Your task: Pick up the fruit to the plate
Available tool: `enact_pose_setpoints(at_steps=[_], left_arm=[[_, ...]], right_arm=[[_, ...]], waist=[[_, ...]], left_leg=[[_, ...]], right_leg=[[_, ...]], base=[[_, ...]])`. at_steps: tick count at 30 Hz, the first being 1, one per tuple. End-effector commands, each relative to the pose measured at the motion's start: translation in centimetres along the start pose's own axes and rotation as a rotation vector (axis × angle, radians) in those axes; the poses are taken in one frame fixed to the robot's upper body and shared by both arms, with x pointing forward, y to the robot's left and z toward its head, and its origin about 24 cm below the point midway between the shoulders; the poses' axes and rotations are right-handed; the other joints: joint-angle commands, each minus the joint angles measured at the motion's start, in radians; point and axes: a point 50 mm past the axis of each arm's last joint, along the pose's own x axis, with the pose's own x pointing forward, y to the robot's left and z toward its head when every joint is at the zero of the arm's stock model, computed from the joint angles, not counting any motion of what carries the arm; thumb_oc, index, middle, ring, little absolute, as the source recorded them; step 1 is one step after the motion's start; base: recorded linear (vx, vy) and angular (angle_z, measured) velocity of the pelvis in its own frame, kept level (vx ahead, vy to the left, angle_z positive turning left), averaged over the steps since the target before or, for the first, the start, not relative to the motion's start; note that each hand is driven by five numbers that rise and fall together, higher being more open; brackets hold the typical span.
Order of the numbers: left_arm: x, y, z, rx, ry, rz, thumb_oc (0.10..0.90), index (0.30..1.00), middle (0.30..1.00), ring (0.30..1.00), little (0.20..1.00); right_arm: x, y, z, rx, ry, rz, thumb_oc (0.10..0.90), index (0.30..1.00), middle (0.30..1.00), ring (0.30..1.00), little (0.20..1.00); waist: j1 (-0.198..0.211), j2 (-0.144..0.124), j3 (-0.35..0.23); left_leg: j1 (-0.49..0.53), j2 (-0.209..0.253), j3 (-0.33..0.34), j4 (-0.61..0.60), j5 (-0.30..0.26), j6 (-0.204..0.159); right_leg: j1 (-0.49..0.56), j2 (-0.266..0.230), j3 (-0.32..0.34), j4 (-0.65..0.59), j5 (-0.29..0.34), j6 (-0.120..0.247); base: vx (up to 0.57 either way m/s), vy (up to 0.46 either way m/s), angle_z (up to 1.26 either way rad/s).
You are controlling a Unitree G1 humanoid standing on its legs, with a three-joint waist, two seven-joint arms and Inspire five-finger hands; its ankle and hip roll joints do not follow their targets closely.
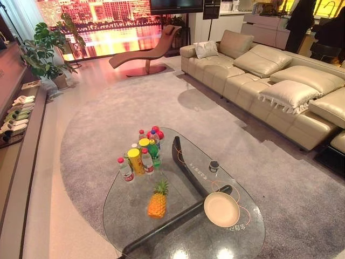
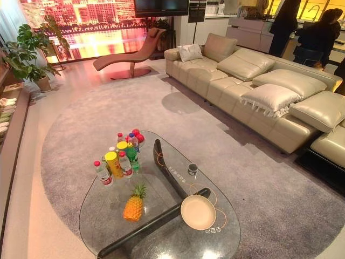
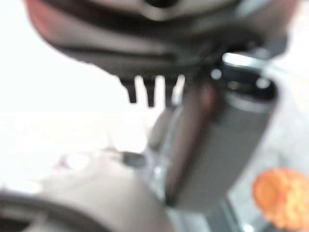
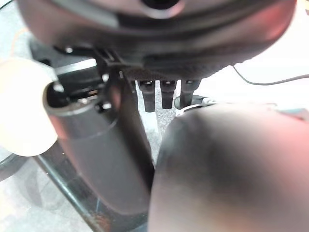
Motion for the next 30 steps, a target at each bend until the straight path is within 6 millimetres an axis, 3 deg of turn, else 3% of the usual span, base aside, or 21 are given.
enact_pose_setpoints(at_steps=[1, 6, 10, 11, 12, 13, 17, 22, 25, 30], left_arm=[[0.2, 0.3, 3.3, 0.035, -0.113, 0.061, 0.8, 0.9, 0.9, 0.9, 0.9], [0.1, 1.0, 4.0, 0.017, -0.188, 0.154, 0.8, 0.9, 0.9, 0.9, 0.9], [-0.2, 1.1, 5.9, -0.01, -0.303, 0.203, 0.8, 0.9, 0.9, 0.9, 0.9], [-0.4, 1.0, 7.6, -0.046, -0.368, 0.213, 0.8, 0.9, 0.9, 0.9, 0.9], [-0.4, 0.9, 7.7, -0.047, -0.373, 0.213, 0.8, 0.9, 0.9, 0.9, 0.9], [-0.9, 0.7, 9.9, -0.044, -0.473, 0.208, 0.8, 0.9, 0.9, 0.9, 0.9], [-2.2, 0.4, 13.2, -0.024, -0.657, 0.268, 0.8, 0.9, 0.9, 0.9, 0.9], [-3.2, 0.2, 15.3, -0.049, -0.76, 0.304, 0.8, 0.9, 0.9, 0.9, 0.9], [-5.5, -0.3, 18.5, -0.134, -0.93, 0.283, 0.8, 0.9, 0.9, 0.9, 0.9], [-8.8, -0.5, 21.8, -0.199, -1.143, 0.234, 0.8, 0.9, 0.9, 0.9, 0.9]], right_arm=[[0.2, 0.8, 0.7, -0.051, 0.036, 0.008, 0.8, 0.9, 0.9, 0.9, 0.9], [0.1, 0.6, 0.3, -0.038, 0.038, 0.005, 0.8, 0.9, 0.9, 0.9, 0.9], [0.1, 0.4, 1.1, -0.061, 0.007, -0.004, 0.8, 0.9, 0.9, 0.9, 0.9], [0.1, 0.5, 2.2, -0.072, -0.031, -0.007, 0.8, 0.9, 0.9, 0.9, 0.9], [0.1, 0.6, 2.3, -0.072, -0.033, -0.007, 0.8, 0.9, 0.9, 0.9, 0.9], [-0.1, 0.6, 3.8, -0.079, -0.081, -0.008, 0.8, 0.9, 0.9, 0.9, 0.9], [-0.4, 0.3, 5.6, -0.088, -0.155, -0.022, 0.8, 0.9, 0.9, 0.9, 0.9], [-0.7, 0.1, 6.6, -0.085, -0.204, -0.033, 0.8, 0.9, 0.9, 0.9, 0.9], [-1.1, 0.1, 8.0, -0.097, -0.273, -0.042, 0.8, 0.9, 0.9, 0.9, 0.9], [-1.6, 0.5, 9.6, -0.098, -0.347, -0.037, 0.8, 0.9, 0.9, 0.9, 0.9]], waist=[[0.016, -0.032, 0.095], [0.011, -0.032, 0.105], [0.008, -0.029, 0.131], [0.007, -0.029, 0.159], [0.007, -0.029, 0.161], [0.003, -0.029, 0.198], [-0.009, -0.021, 0.251], [-0.014, -0.019, 0.289], [-0.014, -0.016, 0.345], [-0.009, -0.018, 0.393]], left_leg=[[0.038, -0.039, -0.032, -0.001, -0.039, 0.018], [0.039, -0.038, -0.031, -0.001, -0.039, 0.02], [0.012, -0.036, -0.027, 0.02, -0.036, 0.017], [-0.015, -0.036, -0.028, 0.044, -0.037, 0.017], [-0.018, -0.036, -0.028, 0.046, -0.037, 0.017], [-0.051, -0.036, -0.03, 0.074, -0.036, 0.017], [-0.091, -0.04, -0.038, 0.11, -0.037, 0.018], [-0.131, -0.047, -0.041, 0.141, -0.035, 0.014], [-0.196, -0.057, -0.044, 0.186, -0.033, 0.013], [-0.259, -0.068, -0.048, 0.234, -0.034, 0.014]], right_leg=[[-0.074, -0.02, 0.012, 0.018, 0.106, 0.021], [-0.077, -0.018, 0.012, 0.027, 0.099, 0.019], [-0.109, -0.017, 0.014, 0.057, 0.089, 0.013], [-0.137, -0.018, 0.014, 0.079, 0.084, 0.008], [-0.139, -0.018, 0.014, 0.081, 0.083, 0.008], [-0.171, -0.017, 0.017, 0.107, 0.079, 0.001], [-0.214, -0.009, 0.027, 0.145, 0.066, -0.01], [-0.248, -0.006, 0.029, 0.171, 0.061, -0.016], [-0.306, -0.007, 0.032, 0.204, 0.063, -0.024], [-0.36, -0.007, 0.028, 0.236, 0.064, -0.03]], base=[[-0.03, 0.002, -0.01], [0.05, 0.012, 0.0], [-0.06, 0.017, 0.0], [-0.11, 0.018, 0.0], [-0.24, 0.015, -0.01], [-0.17, -0.001, -0.01], [-0.11, 0.026, -0.02], [-0.06, 0.023, 0.0], [-0.11, 0.042, 0.02], [-0.07, -0.001, 0.01]])
